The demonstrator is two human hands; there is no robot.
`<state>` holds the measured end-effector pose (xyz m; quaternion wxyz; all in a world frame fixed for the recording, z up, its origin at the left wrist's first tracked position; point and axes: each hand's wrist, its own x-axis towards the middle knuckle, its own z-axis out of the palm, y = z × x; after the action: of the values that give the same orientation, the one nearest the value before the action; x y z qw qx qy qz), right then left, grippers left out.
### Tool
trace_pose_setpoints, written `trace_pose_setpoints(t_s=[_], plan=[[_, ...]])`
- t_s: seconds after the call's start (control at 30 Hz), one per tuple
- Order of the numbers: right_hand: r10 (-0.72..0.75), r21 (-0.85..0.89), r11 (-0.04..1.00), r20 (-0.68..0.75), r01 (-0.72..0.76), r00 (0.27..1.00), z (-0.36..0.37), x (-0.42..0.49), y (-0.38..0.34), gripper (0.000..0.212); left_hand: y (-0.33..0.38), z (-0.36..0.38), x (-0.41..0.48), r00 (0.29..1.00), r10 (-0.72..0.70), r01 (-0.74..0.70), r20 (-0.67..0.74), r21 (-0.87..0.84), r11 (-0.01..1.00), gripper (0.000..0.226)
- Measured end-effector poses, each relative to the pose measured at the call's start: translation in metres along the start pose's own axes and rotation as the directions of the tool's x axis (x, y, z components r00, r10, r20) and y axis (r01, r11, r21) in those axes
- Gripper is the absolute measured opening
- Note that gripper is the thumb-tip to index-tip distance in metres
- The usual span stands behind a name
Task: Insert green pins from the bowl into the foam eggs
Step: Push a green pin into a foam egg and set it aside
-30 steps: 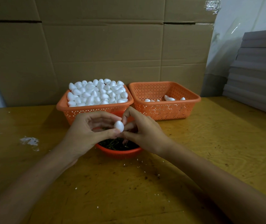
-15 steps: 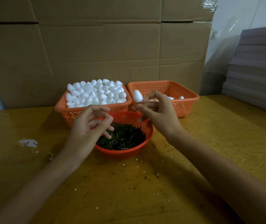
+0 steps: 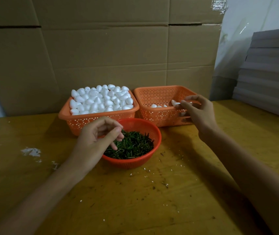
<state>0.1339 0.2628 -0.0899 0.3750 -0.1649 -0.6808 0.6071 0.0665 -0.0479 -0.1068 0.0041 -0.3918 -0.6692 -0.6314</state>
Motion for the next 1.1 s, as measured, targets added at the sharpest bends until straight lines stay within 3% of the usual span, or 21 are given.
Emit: trace_pose_setpoints(t_s=[0.13,0.2,0.27,0.33,0.4,0.47,0.53,0.63,0.9,1.1], plan=[[-0.208,-0.203,0.959,-0.039,0.196,0.977,0.009,-0.01,-0.005,0.022,-0.001,0.0,0.0,1.0,0.012,-0.013,0.021,0.052,0.999,0.007],[-0.316,-0.259,0.913,0.035,0.314,0.948,0.02,-0.02,-0.011,0.014,-0.002,0.0,0.0,0.999,0.023,-0.028,0.049,0.1,0.995,0.009],[-0.382,-0.3,0.853,0.197,0.426,0.903,0.035,-0.035,-0.02,0.007,-0.002,0.0,0.0,0.997,0.02,-0.03,0.078,0.126,0.992,0.009],[-0.39,-0.363,0.741,0.453,0.566,0.802,0.052,-0.053,-0.024,0.009,-0.002,0.0,-0.001,0.995,0.023,-0.037,0.101,0.143,0.989,0.009],[-0.251,-0.407,0.59,0.728,0.697,0.638,0.067,-0.073,-0.022,0.02,-0.001,0.0,-0.001,0.993,0.036,-0.056,0.115,0.173,0.983,0.009],[-0.101,-0.442,0.415,0.846,0.795,0.523,0.076,-0.086,-0.017,0.03,0.0,0.0,0.0,0.991,0.047,-0.071,0.123,0.194,0.978,0.01],[-0.071,-0.46,0.366,0.853,0.809,0.518,0.078,-0.09,-0.018,0.035,-0.001,-0.001,0.0,0.991,0.045,-0.071,0.128,0.205,0.976,0.011],[-0.049,-0.453,0.41,0.856,0.792,0.515,0.075,-0.089,-0.022,0.036,-0.001,-0.002,-0.001,0.989,0.042,-0.073,0.145,0.221,0.973,0.008],[-0.006,-0.479,0.384,0.854,0.789,0.521,0.075,-0.09,-0.024,0.037,-0.001,-0.002,-0.001,0.989,0.061,-0.092,0.138,0.231,0.969,0.009],[-0.005,-0.491,0.392,0.844,0.778,0.536,0.075,-0.092,-0.025,0.036,0.007,-0.014,0.009,0.995,0.035,-0.042,0.098,0.071,0.997,0.014]])
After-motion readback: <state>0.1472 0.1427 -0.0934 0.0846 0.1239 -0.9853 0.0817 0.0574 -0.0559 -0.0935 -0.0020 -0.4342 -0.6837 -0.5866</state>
